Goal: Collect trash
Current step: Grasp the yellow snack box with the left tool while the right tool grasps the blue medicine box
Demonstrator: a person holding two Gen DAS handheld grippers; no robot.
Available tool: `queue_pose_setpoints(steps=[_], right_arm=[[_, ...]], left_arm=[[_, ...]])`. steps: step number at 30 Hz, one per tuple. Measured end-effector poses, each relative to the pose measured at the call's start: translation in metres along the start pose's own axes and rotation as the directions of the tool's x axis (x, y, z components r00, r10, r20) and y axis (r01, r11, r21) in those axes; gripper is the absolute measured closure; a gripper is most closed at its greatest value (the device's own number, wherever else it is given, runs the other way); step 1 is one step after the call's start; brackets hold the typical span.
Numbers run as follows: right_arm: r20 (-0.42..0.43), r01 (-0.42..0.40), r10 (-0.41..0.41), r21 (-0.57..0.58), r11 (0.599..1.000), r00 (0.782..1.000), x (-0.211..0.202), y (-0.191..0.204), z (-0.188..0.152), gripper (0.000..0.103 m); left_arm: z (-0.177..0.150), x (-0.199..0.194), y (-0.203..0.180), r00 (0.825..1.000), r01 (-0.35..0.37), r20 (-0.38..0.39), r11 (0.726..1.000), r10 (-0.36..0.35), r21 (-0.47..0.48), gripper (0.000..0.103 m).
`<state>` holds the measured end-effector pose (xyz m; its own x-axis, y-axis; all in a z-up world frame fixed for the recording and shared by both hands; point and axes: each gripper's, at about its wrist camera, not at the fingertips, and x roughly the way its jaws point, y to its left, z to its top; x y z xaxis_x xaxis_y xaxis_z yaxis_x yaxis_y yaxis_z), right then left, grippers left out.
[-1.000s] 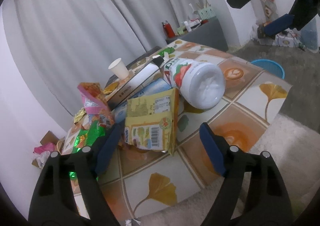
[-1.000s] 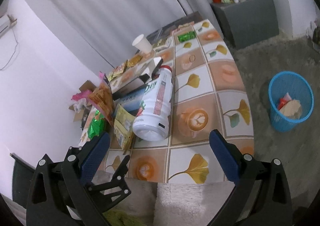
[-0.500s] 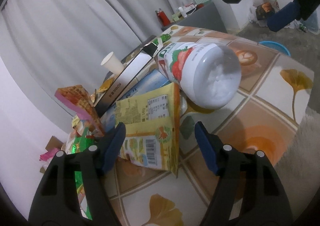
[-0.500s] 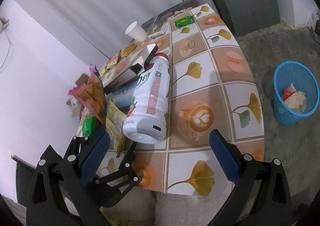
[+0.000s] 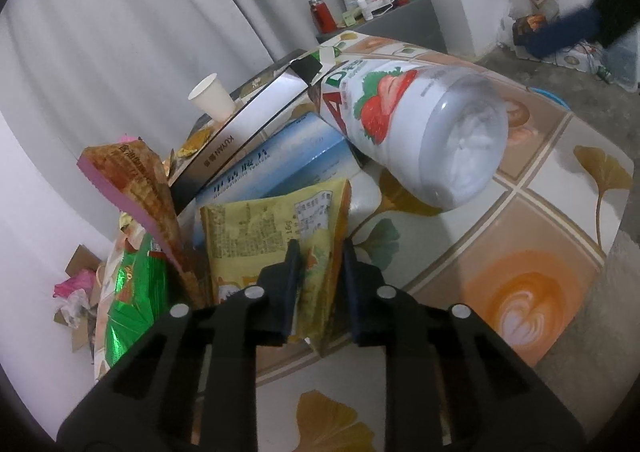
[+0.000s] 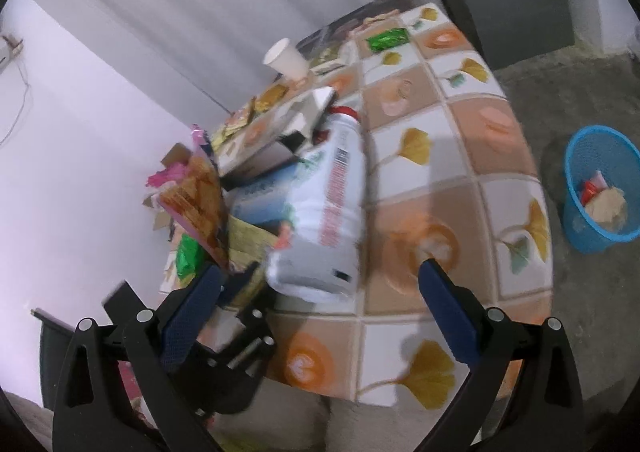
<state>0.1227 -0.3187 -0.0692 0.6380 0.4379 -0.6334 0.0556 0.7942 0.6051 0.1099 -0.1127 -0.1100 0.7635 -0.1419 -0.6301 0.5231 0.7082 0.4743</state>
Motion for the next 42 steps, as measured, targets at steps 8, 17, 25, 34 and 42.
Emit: queue_pose_setpoints(steps=[8,17,25,34,42], right_arm=[[-0.075,-0.047,0.038,-0.132,0.99,0.996,0.047,0.05,0.04,0.034],[-0.162,0.058,-0.099,-0.241,0.969,0.982,0.105,0.063,0.052,0.054],[-0.171,0.1,-0.16,-0.316,0.944,0.972,0.139,0.08,0.082,0.055],[-0.12,0.133,-0.239,-0.562,0.816,0.964,0.181,0.114,0.113,0.053],[-0.351,-0.148,-0.255,-0.801,0.58,0.901,0.181,0.144,0.092,0.019]], left_arm=[[-0.008,-0.011,0.008,1.0,0.01,0.019,0.999,-0.009,-0.045,0.09],[-0.019,-0.016,0.018,0.999,0.034,0.041,0.995,-0.03,-0.093,0.09],[-0.021,-0.015,0.022,0.997,0.056,0.057,0.992,-0.049,-0.11,0.09],[-0.023,-0.015,0.026,0.997,0.061,0.061,0.99,-0.053,-0.129,0.09],[-0.025,-0.016,0.029,0.996,0.065,0.067,0.987,-0.056,-0.145,0.09]])
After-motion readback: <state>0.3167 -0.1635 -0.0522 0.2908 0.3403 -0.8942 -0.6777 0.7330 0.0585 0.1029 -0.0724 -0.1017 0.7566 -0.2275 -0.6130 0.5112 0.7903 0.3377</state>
